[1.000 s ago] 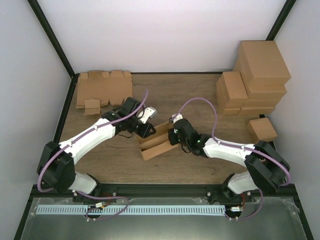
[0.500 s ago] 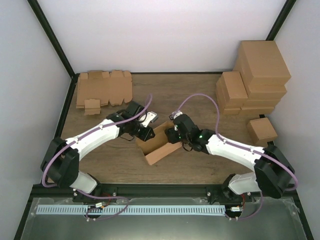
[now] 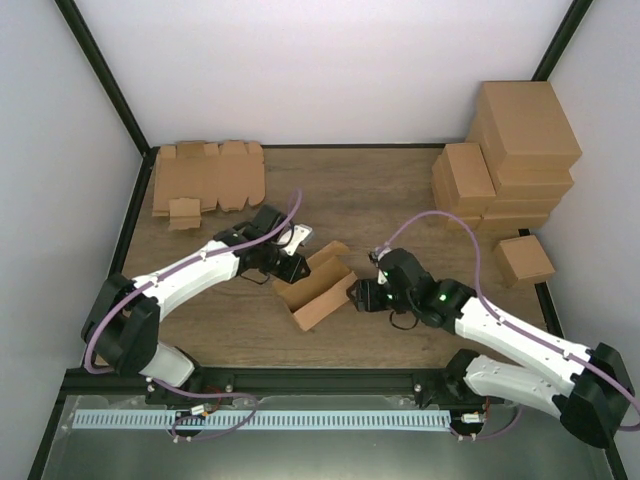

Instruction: Fold the paper box

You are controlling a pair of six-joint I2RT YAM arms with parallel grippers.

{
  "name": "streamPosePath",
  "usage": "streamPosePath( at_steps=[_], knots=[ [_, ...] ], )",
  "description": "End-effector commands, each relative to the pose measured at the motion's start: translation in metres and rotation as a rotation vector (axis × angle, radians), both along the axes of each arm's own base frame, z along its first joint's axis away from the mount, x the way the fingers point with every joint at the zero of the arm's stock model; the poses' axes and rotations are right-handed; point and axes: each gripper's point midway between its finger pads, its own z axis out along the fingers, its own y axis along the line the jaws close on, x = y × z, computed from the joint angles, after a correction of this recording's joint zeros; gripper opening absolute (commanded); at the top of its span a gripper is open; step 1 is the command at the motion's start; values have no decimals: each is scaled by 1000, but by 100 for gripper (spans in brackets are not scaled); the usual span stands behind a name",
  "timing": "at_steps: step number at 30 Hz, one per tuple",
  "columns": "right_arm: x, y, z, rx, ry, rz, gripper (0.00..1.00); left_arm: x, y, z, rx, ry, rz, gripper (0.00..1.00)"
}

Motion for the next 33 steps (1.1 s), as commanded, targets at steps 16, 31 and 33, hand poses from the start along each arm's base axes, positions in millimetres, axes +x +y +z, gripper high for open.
streamPosePath(
  at_steps=[16, 31, 33],
  knots=[
    [-26, 54, -18, 390, 177, 91, 65, -15, -18, 17, -144, 51, 12, 15],
    [-17, 66, -14, 414, 161, 104, 65, -32, -34, 17, -186, 103, -2, 15],
    [-14, 62, -18, 389, 160, 78, 66, -36, -37, 18, -205, 119, -17, 15]
  ],
)
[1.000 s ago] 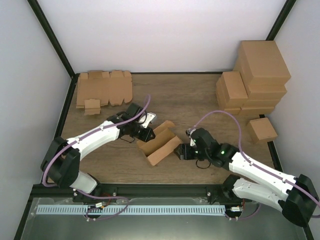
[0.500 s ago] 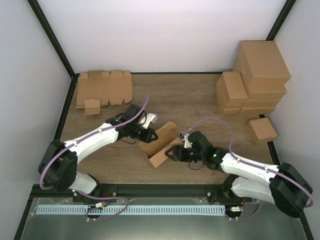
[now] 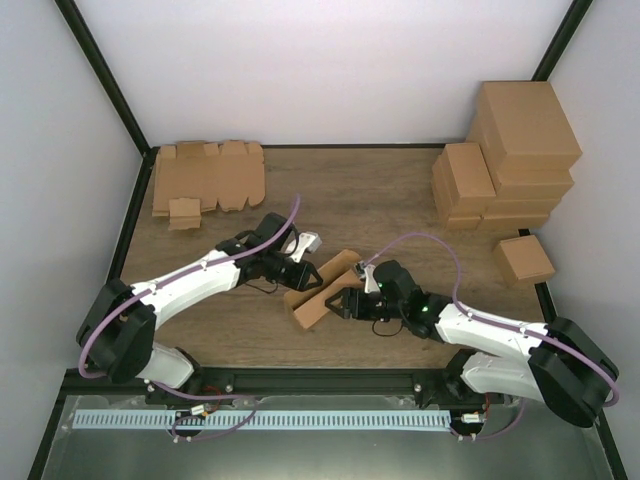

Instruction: Fold the paper box

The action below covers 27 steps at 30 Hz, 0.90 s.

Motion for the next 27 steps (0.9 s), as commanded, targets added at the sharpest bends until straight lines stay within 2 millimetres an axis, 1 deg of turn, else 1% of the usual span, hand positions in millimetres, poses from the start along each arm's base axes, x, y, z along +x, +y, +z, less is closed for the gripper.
streamPosePath(
  at_steps=[1, 5, 8, 10, 12, 15, 16, 22, 27],
  knots=[
    [11, 9, 23, 31, -49, -17, 67, -6, -9, 10, -68, 14, -24, 16],
    [13, 7, 21, 33, -54, -35, 68, -16, -15, 13, -98, 41, -66, 26],
    [13, 7, 26, 69, -75, -46, 68, -21, -17, 13, -102, 52, -84, 37],
    [14, 5, 30, 97, -92, -61, 67, -23, -17, 12, -102, 59, -89, 42],
    [15, 2, 29, 101, -98, -82, 62, -24, -17, 10, -96, 62, -89, 43],
    [19, -4, 26, 73, -98, -115, 48, -22, -13, 5, -68, 58, -67, 43],
    [20, -5, 23, 56, -96, -122, 46, -20, -11, 4, -57, 53, -56, 43],
    [23, -6, 0, -43, -53, -117, 45, -17, -2, -9, -5, 56, -2, 44],
    [22, -7, -20, -93, -12, -118, 42, -19, 3, -12, 6, 57, 9, 44]
  ],
)
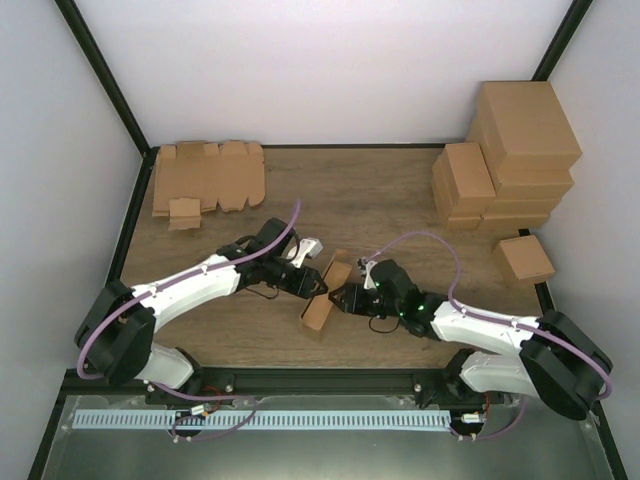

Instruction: Fold the paper box

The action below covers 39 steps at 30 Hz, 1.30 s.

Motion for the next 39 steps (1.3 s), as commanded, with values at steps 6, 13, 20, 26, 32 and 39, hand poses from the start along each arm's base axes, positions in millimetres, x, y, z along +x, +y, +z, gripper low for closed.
streamPosePath(
  at_steps=[6, 13, 20, 26, 32, 39],
  knots=[
    [1, 0, -26, -84, 44, -1, 40, -6, 11, -17, 63, 16, 18, 45],
    [1, 0, -6, 14, -15, -16, 40, -15, 6, -17, 20, 58, -1, 46],
    [0, 0, 0, 37, -26, -17, 41, -18, 4, -14, 12, 63, -24, 55],
    [-1, -1, 0, 43, -27, -18, 41, -24, -3, -11, -6, 68, -57, 67],
    [0, 5, 2, 59, -24, 0, 38, -29, -16, -6, -36, 80, -87, 70],
    [-2, 9, 9, 83, -25, 17, 35, -30, -24, -4, -35, 81, -107, 73]
  ],
)
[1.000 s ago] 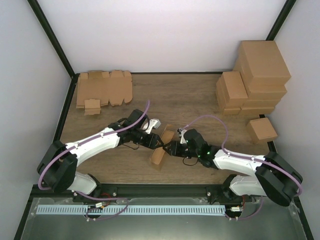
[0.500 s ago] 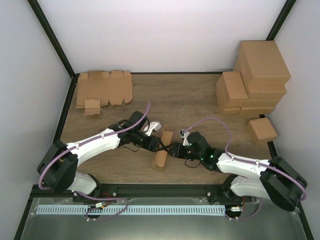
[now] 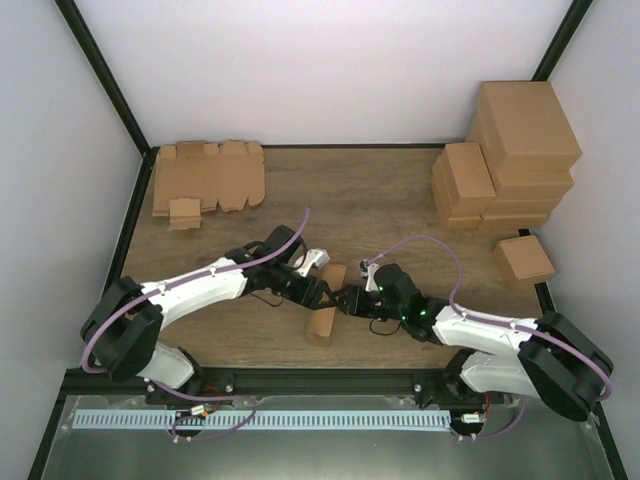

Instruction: Fold the paper box

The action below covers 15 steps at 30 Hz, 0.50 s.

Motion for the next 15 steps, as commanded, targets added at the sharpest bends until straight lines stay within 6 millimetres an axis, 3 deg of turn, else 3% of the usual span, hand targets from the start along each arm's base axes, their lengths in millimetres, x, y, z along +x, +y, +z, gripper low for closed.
streamPosePath(
  at_steps=[1, 5, 11, 15],
  knots=[
    [1, 5, 9, 23, -15, 7, 35, -4, -12, 5, -14, 6, -45, 76],
    [1, 2, 13, 20, -22, -4, 35, 2, -9, 5, 56, -34, -44, 91],
    [0, -2, 12, 6, -23, -10, 36, 8, -12, 32, 18, -78, -13, 100],
    [0, -6, 14, 2, -30, -25, 39, 10, -8, 53, -8, -119, 19, 100]
  ],
)
